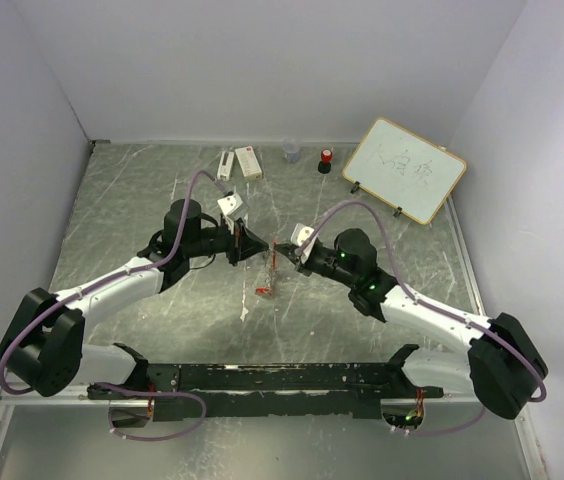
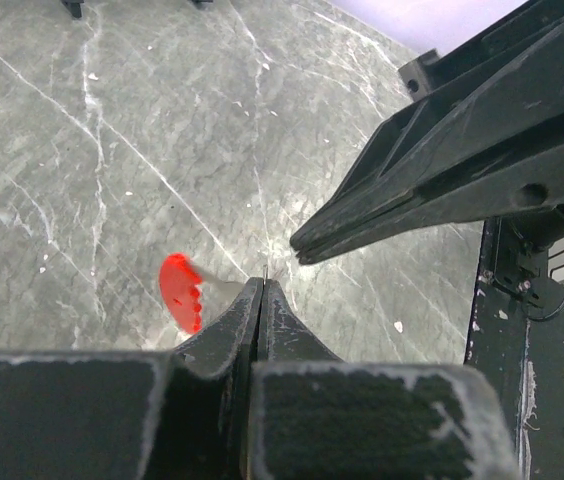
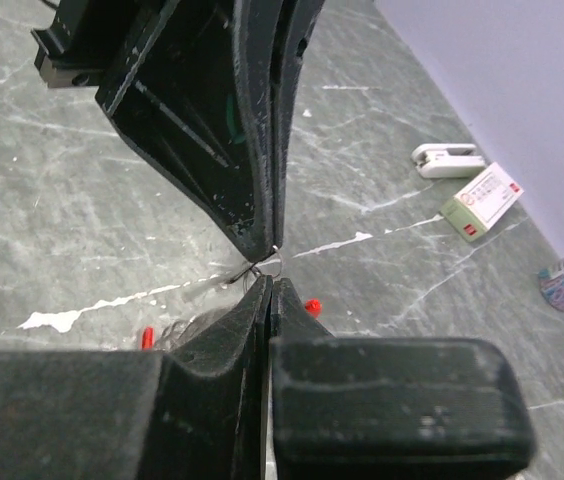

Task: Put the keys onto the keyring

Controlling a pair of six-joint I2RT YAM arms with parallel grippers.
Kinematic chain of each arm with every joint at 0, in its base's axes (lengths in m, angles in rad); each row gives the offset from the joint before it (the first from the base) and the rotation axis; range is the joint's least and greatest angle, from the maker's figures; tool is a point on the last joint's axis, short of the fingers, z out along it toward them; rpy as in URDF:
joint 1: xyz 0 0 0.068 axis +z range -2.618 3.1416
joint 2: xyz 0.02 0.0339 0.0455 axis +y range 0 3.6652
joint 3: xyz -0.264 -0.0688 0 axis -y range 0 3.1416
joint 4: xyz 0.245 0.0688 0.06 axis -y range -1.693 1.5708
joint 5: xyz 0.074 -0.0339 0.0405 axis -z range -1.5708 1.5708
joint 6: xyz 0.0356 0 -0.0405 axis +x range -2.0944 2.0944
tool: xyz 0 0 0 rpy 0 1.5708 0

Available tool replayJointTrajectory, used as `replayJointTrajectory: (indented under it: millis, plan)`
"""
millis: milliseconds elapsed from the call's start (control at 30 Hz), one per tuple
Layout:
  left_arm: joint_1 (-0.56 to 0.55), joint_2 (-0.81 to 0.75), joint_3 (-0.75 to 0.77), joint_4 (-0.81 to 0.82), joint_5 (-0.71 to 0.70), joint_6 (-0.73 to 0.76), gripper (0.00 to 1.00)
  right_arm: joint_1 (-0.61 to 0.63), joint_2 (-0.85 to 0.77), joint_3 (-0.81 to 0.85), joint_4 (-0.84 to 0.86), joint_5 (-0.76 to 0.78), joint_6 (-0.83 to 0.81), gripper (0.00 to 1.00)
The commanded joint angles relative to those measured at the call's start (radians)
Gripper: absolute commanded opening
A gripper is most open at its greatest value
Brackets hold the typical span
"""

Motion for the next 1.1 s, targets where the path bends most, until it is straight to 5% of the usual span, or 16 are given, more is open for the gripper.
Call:
replayJointTrajectory:
  millis: [0,300,500,1067]
  plan:
    - [0.007,-0.001,0.025,0.045,0.014,-0.004,0.07,-0.002,-0.047,-0.01,0.047,0.035,0.004,0.0]
    - [0.006,0.002,0.023,0.052,0.024,-0.009,0.06,-0.001,-0.073,-0.013,0.019,0.063,0.005,0.0]
    - [0.006,-0.004,0.03,0.039,0.025,-0.003,0.07,-0.001,-0.018,0.039,-0.091,0.055,-0.03,0.29]
    - [0.007,-0.006,0.028,0.033,0.04,0.002,0.07,-0.002,0.066,0.068,-0.054,-0.028,-0.062,0.29]
